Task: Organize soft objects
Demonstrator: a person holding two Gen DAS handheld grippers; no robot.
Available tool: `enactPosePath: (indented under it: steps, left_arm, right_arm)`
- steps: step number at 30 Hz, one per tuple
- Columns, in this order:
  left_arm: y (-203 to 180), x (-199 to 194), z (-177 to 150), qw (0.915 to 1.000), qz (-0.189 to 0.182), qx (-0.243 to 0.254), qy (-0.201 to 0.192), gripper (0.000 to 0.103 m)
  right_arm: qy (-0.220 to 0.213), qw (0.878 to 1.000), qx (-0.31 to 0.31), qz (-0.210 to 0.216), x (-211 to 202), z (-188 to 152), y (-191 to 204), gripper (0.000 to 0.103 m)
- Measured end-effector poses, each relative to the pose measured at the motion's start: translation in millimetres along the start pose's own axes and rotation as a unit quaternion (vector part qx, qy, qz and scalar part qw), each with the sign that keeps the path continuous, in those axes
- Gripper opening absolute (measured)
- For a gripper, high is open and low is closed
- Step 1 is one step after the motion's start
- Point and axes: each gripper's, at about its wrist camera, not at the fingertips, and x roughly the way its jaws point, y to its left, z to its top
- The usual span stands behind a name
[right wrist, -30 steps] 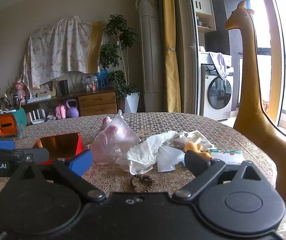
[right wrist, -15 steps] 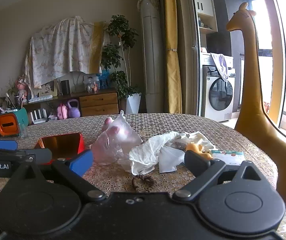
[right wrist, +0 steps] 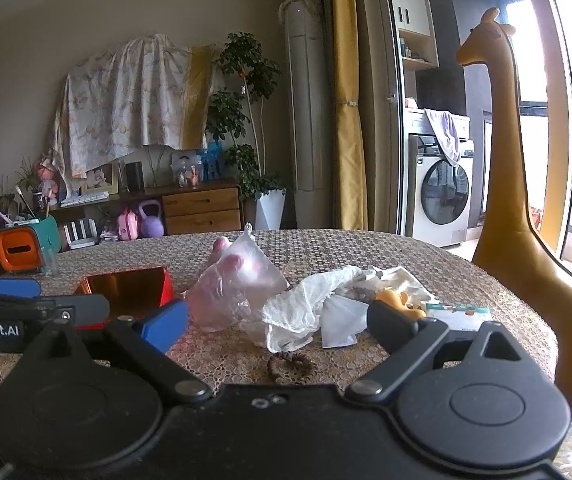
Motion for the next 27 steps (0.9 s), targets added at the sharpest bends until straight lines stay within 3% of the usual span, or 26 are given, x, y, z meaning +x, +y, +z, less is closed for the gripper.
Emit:
enactPosePath:
  steps: [27]
  left_arm:
    - [4.9, 6.3, 2.0, 1.0, -0.002, -0.002, -0.004, 0.101]
  right_arm:
    - [-0.014, 1.0, -0.005, 0.008, -3.7, 2.9, 2.5, 0.096]
